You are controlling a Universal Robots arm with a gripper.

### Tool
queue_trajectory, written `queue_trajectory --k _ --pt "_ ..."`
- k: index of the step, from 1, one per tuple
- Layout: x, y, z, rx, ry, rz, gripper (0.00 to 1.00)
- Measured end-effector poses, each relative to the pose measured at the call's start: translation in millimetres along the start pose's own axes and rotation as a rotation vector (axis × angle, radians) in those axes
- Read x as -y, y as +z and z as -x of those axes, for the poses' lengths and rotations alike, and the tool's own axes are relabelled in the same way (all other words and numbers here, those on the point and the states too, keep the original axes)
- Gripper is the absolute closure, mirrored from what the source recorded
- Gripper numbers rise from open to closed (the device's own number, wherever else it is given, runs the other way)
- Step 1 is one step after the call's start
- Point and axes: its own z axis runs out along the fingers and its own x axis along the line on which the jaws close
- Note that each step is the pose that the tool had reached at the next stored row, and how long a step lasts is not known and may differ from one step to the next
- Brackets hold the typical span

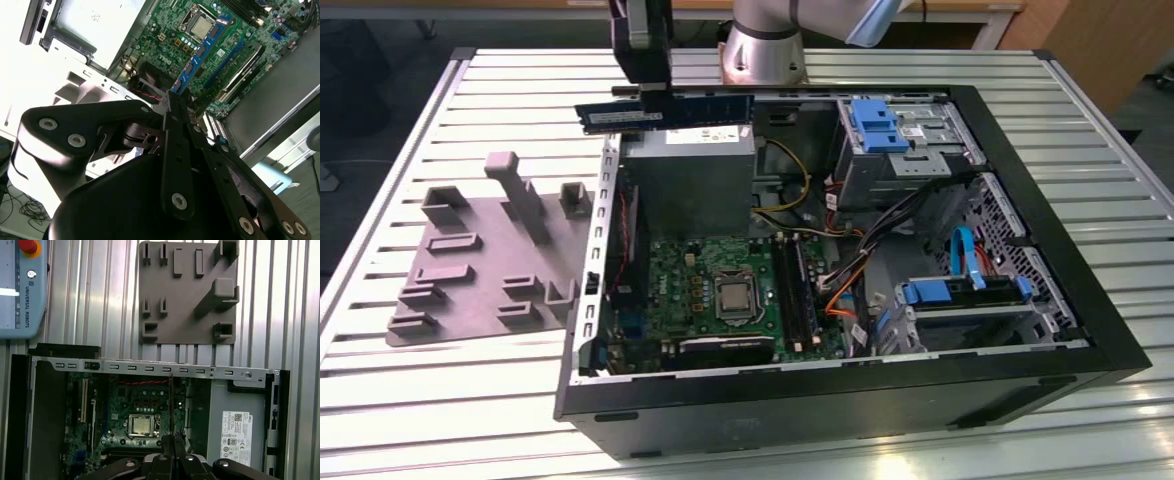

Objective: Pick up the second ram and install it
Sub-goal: 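Pick up the second ram and move it above second insertion slot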

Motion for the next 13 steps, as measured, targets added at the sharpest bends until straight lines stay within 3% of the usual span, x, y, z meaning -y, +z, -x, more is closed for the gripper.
queue_trajectory --k 13 --pt "14.4 1.0 -0.6 -0.0001 0.000 0.0000 0.88"
